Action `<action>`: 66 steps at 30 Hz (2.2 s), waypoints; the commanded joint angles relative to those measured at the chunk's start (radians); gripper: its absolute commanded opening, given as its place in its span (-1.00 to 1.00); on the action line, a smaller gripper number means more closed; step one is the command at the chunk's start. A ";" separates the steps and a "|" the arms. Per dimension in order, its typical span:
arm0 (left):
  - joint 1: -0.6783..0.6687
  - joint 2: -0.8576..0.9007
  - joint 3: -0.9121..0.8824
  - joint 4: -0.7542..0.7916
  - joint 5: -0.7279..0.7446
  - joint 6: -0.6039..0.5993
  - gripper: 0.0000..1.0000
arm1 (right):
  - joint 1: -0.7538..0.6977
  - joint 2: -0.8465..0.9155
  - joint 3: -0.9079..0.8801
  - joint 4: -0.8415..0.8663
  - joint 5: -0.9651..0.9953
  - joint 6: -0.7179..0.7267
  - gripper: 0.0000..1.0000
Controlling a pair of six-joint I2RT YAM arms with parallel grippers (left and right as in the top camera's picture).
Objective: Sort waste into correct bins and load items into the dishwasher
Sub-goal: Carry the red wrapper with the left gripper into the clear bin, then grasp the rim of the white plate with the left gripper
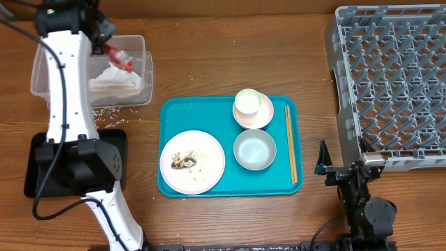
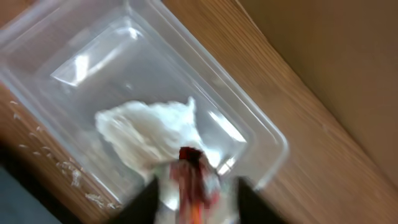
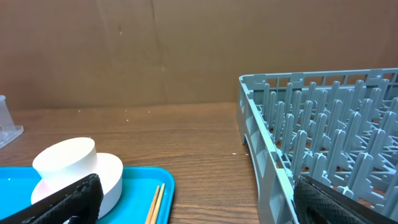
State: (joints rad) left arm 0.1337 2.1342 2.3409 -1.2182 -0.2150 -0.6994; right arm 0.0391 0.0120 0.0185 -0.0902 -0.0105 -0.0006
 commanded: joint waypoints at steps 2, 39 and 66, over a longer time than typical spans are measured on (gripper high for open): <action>0.032 -0.008 -0.011 -0.001 -0.054 -0.011 0.66 | -0.004 -0.009 -0.010 0.006 0.009 -0.007 1.00; -0.346 -0.313 -0.101 -0.472 0.453 0.323 0.62 | -0.004 -0.009 -0.010 0.006 0.009 -0.007 1.00; -0.614 -0.322 -0.942 0.096 0.267 -0.358 0.42 | -0.004 -0.009 -0.010 0.006 0.009 -0.007 1.00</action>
State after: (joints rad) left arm -0.4767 1.8042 1.4567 -1.1511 0.0437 -0.9699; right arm 0.0391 0.0120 0.0185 -0.0902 -0.0105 -0.0006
